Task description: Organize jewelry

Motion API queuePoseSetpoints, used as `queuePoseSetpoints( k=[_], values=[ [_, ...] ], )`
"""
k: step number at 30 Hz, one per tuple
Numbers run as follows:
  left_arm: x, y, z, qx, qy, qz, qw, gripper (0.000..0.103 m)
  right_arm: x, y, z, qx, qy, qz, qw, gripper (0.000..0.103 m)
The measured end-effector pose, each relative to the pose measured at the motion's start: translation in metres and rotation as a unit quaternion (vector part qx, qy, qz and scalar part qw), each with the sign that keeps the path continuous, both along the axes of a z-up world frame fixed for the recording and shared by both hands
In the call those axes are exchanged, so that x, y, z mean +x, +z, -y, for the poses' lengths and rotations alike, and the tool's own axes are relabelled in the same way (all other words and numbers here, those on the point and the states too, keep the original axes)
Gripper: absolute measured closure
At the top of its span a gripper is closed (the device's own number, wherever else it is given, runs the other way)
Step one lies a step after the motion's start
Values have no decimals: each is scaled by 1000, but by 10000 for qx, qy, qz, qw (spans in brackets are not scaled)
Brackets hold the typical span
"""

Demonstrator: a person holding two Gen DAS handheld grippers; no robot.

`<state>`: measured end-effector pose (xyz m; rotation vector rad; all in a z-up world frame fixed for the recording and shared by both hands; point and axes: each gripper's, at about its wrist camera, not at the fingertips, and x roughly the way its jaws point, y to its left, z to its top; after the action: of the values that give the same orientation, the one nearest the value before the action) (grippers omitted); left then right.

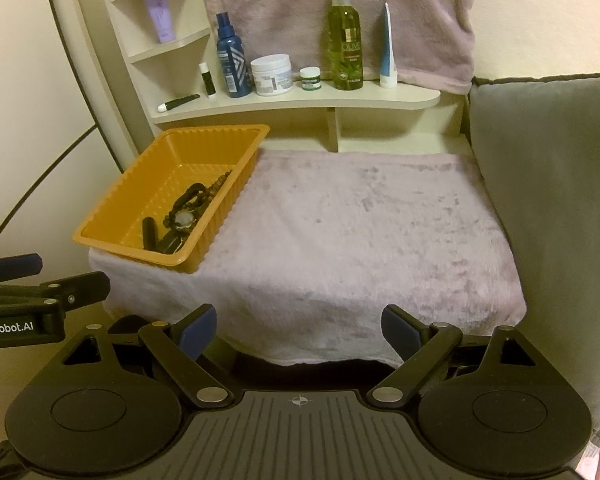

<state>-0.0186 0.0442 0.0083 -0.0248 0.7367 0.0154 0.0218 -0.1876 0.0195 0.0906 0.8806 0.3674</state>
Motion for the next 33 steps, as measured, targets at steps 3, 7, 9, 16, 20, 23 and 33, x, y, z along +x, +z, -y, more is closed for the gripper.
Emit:
queuePoseSetpoints(
  k=[3, 7, 9, 16, 20, 23, 33],
  values=[
    [0, 0, 0, 0, -7, 2, 10000, 0, 0, 0, -1, -2, -7, 0, 10000, 14],
    [0, -1, 0, -2, -10, 0, 10000, 0, 0, 0, -1, -2, -3, -2, 10000, 14],
    [0, 0, 0, -7, -12, -8, 10000, 0, 0, 0, -2, -1, -16, 0, 10000, 14],
    [0, 0, 0, -13, -11, 2, 10000, 0, 0, 0, -3, 1, -23, 3, 10000, 14],
    [0, 0, 0, -19, -11, 10, 10000, 0, 0, 0, -2, 4, -13, 7, 10000, 14],
    [0, -1, 0, -15, -15, 6, 10000, 0, 0, 0, -2, 4, -10, 7, 10000, 14],
    [-1, -1, -1, -19, -5, 8, 10000, 0, 0, 0, -3, 3, -15, 8, 10000, 14]
  ],
)
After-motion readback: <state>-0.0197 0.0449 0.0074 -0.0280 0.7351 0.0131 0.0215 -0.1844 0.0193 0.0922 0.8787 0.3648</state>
